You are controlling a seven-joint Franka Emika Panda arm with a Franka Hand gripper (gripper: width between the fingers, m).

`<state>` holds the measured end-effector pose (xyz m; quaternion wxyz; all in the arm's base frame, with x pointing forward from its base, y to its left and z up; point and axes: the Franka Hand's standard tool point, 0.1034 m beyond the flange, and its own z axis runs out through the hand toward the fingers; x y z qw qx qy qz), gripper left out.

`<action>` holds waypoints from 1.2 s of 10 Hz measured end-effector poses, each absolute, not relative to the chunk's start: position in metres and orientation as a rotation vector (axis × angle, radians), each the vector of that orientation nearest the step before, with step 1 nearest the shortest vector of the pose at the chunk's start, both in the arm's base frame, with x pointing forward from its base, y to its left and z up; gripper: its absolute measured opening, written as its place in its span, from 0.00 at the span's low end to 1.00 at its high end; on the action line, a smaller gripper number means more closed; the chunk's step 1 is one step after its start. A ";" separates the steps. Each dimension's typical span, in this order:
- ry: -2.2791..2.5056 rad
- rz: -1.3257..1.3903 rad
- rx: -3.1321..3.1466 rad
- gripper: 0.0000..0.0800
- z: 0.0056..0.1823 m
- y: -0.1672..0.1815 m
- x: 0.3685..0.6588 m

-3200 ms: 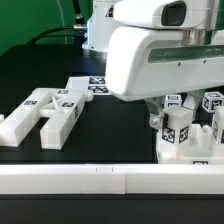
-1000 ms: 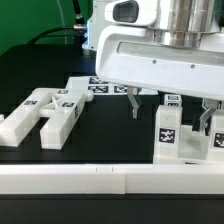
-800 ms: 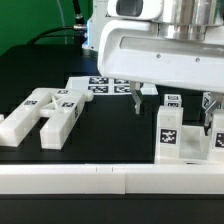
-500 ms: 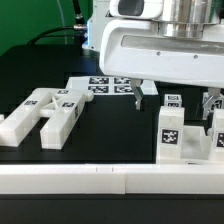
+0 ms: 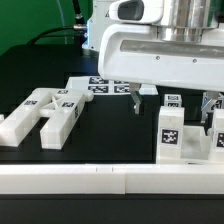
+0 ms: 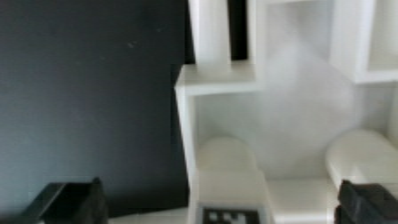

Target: Assemble chair

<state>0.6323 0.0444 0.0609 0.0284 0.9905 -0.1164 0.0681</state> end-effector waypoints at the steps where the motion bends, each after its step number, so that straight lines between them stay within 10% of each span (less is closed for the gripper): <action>1: -0.292 0.206 3.058 0.81 0.054 0.045 0.630; 12: -0.221 0.182 3.042 0.78 0.008 0.038 0.626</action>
Offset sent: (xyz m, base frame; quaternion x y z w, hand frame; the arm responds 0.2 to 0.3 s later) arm -0.0022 -0.0048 -0.0140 0.0077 0.0179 -0.0285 0.9994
